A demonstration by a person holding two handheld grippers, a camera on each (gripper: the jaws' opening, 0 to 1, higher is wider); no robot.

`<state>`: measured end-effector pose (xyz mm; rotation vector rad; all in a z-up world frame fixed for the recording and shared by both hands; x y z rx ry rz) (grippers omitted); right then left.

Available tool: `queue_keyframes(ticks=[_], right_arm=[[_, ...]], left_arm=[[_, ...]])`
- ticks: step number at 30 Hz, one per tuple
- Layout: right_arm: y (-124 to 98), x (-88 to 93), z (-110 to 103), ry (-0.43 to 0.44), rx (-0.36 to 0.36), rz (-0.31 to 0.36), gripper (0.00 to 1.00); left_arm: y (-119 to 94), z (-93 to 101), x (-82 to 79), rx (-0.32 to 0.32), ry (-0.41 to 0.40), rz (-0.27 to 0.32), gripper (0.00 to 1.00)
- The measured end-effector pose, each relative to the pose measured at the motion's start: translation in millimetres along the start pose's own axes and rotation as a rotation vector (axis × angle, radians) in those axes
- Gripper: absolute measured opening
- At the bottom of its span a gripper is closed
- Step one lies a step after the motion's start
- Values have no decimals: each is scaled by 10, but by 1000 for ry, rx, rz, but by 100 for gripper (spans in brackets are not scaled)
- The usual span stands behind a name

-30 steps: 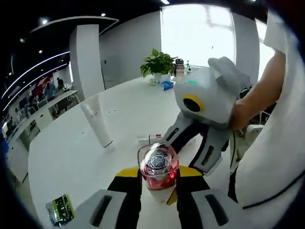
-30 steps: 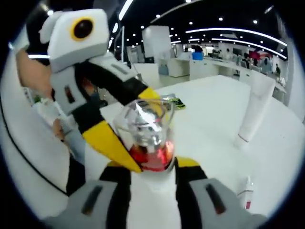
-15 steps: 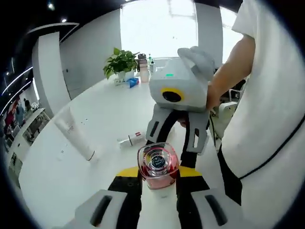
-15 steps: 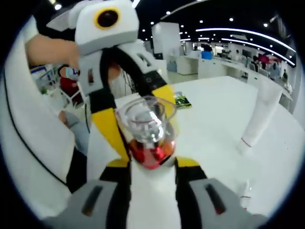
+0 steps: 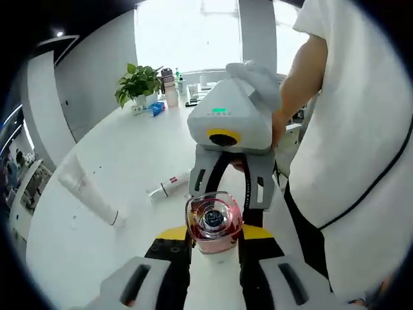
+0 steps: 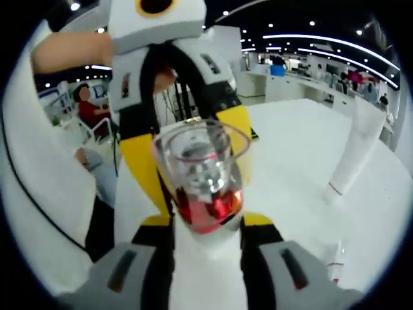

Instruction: Arrange the skincare products in the storage area until every visible bottle or jar stands upright without overlapping.

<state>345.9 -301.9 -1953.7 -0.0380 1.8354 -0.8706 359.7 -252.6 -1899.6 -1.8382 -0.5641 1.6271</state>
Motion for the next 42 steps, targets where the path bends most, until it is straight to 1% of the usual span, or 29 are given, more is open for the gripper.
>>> queue_keyframes(ticks=[1,2,3,4,5,6,7,8,9,10,11,12,13,14,15,16,17,18,19,20,23,25,27,31,35,36,39,42], right_arm=[[8,16,-7,3,7,2,38],[11,24,-10,6,9,5,39],[12,28,-11,7,10,7,39],[20,52,-14,19,17,11,40],[24,64,-15,25,21,14,40],[28,74,-15,30,24,18,40],[32,81,-13,41,28,24,40],[41,90,0,60,35,33,40],[43,92,2,63,37,34,40],[53,104,1,68,44,34,40],[61,112,-2,66,49,35,40],[69,122,-6,64,53,34,40],[74,126,-9,64,53,34,40],[77,132,-7,54,67,39,39],[79,136,-5,51,72,40,38],[81,139,0,51,80,41,37],[81,141,5,47,91,40,36],[80,129,16,47,104,53,36],[79,119,16,53,106,61,36],[78,110,17,60,108,70,36],[73,86,22,79,125,94,34],[72,90,25,92,134,98,34],[69,92,17,80,144,100,33],[63,90,13,51,140,95,31],[51,91,3,38,138,84,30],[39,100,-11,20,138,81,30],[21,108,-13,13,133,77,30],[4,120,-6,8,132,72,30]], left_arm=[[-15,-3,24,-37,-16,-2,34],[-27,-11,21,-72,-37,11,39],[-32,-11,19,-81,-46,18,42],[-58,3,16,-107,-73,43,44],[-99,-15,27,-160,-104,64,48],[-129,-17,36,-193,-130,78,49],[-162,5,40,-209,-167,96,49],[-219,20,44,-256,-223,130,50],[-264,19,51,-300,-251,159,50],[-337,30,89,-367,-302,194,51],[-391,79,141,-397,-370,229,51],[-413,85,159,-418,-400,249,51],[-472,141,249,-465,-502,297,51],[-491,170,287,-482,-548,331,50],[-495,187,301,-486,-570,349,50],[-506,267,364,-492,-659,412,50],[-510,302,402,-504,-690,425,50],[-513,336,439,-516,-720,438,50],[-514,351,457,-521,-734,441,50],[-510,409,535,-548,-792,446,50],[-477,500,615,-575,-880,470,50],[-457,539,651,-578,-906,466,50],[-449,576,653,-575,-906,464,50],[-463,634,676,-578,-919,453,50],[-512,678,688,-593,-939,482,47],[-520,699,696,-598,-937,476,47],[-513,738,713,-596,-932,455,47],[-516,763,714,-600,-937,454,46]])
Point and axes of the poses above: the point that each gripper's makers call its tool centre point, and the gripper's own axes: y roughly forward along the fingers, z roughly to its right, x roughly out of its underside, the point moved 5 cm from there along -y, roughly backward along the fingers, and after that the axes turned 6 degrees about y, right-handed, at the moved point
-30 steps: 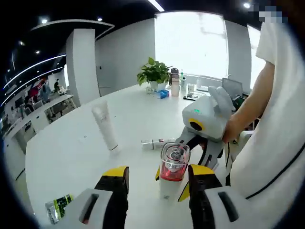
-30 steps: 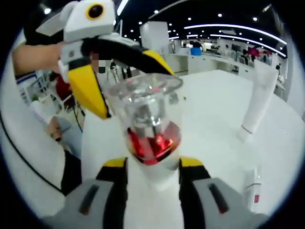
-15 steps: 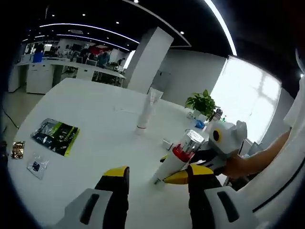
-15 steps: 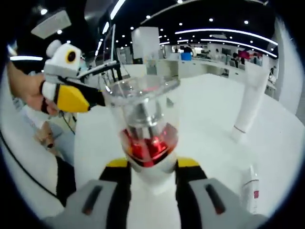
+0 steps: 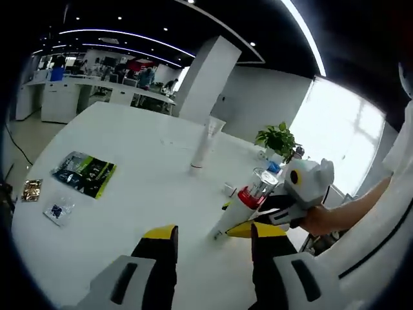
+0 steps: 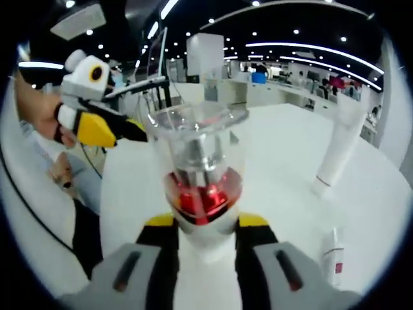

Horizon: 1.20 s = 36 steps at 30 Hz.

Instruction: Arrange the skincare products in the storage area until every visible bottle or jar stands upright without overlapping.

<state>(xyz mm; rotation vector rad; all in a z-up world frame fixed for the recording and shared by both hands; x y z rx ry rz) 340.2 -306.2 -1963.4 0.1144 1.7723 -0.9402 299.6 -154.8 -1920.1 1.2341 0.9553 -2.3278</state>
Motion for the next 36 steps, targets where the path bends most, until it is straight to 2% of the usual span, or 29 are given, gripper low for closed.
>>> queue_keyframes(ticks=[5,14,20,27,36], right_arm=[[-55,4,-1,-9,-8,-7,30],[-234,-229,128,12,4,36,30],[-378,-440,320,36,22,84,31],[-490,-656,587,32,55,119,31],[-612,-872,958,13,111,142,31]], left_arm=[[-6,3,-24,-16,-17,17,45],[24,82,-66,-2,6,15,44],[35,107,-39,-35,109,-26,45],[34,80,-39,-38,107,-46,42],[63,64,-54,-39,93,-35,42]])
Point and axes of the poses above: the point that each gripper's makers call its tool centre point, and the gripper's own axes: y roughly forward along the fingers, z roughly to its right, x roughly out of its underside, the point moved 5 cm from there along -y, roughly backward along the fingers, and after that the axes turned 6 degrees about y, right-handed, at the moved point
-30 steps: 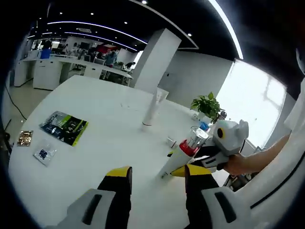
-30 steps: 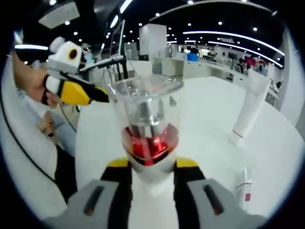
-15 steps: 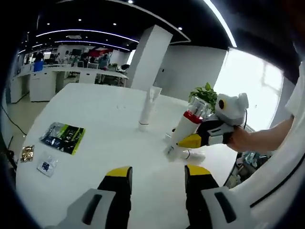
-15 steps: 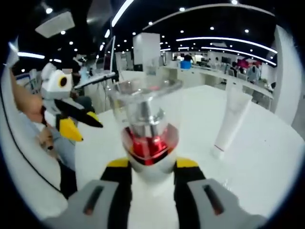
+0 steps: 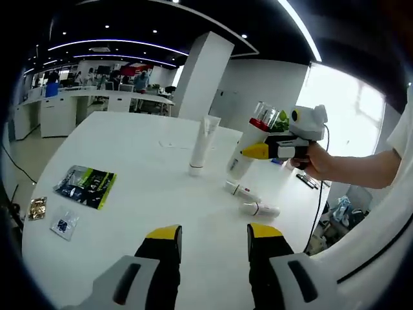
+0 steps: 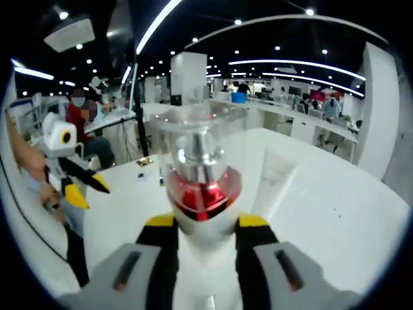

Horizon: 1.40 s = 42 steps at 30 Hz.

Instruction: Arrange the skincare products in the storage area until every visible bottle or jar stands upright without overlapping.

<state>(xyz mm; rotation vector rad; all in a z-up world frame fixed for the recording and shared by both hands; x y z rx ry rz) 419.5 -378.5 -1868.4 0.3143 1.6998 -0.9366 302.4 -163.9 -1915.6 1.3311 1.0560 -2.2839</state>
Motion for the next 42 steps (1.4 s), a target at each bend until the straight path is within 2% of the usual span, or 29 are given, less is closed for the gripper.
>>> queue_keyframes(ticks=[7,15,22,29,37,42], right_arm=[[-28,-131,301,-9,28,14,31],[41,-137,553,-20,42,3,31],[96,-24,780,52,55,-2,31],[171,121,935,72,63,-24,30],[304,277,1099,83,84,-56,31],[385,332,1165,91,85,-61,31]], left_arm=[[3,49,16,5,-19,10,42],[-32,48,-13,-3,-19,27,40],[-79,-21,-18,-31,-28,25,39],[-112,-63,-14,-54,-32,15,38],[-144,-169,-108,-107,-17,29,37],[-175,-200,-114,-120,-12,20,37]])
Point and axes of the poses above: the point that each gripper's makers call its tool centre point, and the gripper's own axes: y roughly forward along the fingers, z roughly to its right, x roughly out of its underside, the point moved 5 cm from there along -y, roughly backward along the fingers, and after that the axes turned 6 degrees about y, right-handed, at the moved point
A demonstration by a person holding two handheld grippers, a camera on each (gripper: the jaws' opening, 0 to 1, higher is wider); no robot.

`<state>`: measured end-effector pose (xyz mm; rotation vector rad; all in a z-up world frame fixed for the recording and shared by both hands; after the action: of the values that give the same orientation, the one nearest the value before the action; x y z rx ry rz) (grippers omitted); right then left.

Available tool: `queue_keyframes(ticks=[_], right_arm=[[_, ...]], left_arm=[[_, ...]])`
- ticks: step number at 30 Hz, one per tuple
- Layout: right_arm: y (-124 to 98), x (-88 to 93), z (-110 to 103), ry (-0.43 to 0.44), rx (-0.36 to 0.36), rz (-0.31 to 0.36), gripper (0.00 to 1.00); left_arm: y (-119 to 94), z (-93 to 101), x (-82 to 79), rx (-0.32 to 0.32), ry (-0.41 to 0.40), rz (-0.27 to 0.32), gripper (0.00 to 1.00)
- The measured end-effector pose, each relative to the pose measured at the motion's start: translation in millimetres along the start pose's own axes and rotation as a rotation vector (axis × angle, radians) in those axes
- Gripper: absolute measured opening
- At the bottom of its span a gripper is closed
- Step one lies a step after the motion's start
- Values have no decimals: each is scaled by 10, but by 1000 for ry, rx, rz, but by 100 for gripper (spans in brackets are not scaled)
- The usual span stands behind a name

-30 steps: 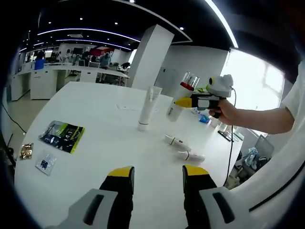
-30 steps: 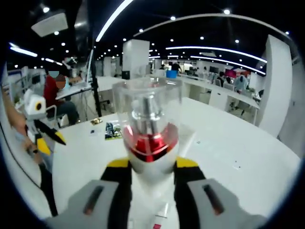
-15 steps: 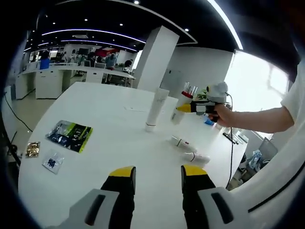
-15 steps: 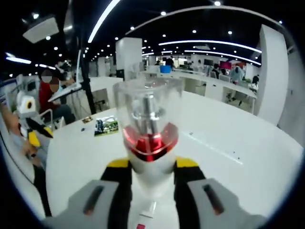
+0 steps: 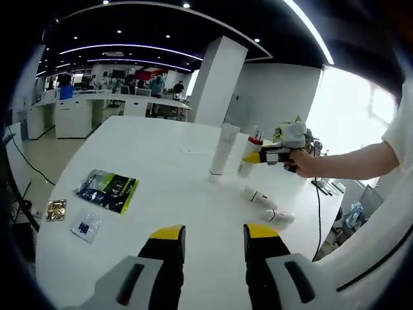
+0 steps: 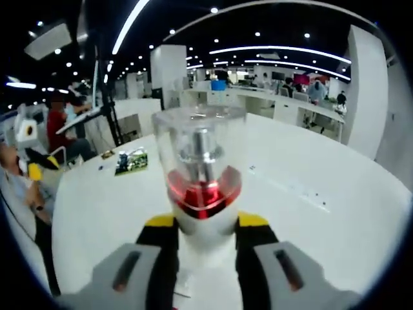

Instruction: Arrange the skincare products in the storage area until every visible bottle or jar stands upright without overlapping.

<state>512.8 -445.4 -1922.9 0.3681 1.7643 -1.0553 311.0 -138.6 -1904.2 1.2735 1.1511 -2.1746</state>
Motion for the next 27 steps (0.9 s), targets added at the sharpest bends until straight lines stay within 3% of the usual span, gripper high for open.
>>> queue_keyframes(ticks=[13,27], right_arm=[[204,166,120,61,0,-11,31],[284,198,144,4,-11,-15,31]], left_arm=[[-74,-162,34,-33,-3,-34,37],[57,-202,-19,-7,14,-61,37]])
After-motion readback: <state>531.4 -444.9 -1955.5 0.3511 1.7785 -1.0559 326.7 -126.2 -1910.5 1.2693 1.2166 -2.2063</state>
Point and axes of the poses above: the point that each gripper's makers call its tool centre point, and the gripper's own axes: y roughly forward along the fingers, z roughly to its right, x roughly out of its underside, the point moved 5 cm from there along -y, roughly backward along the fingers, and after that the axes turned 6 degrees about y, right-handed, at the moved point
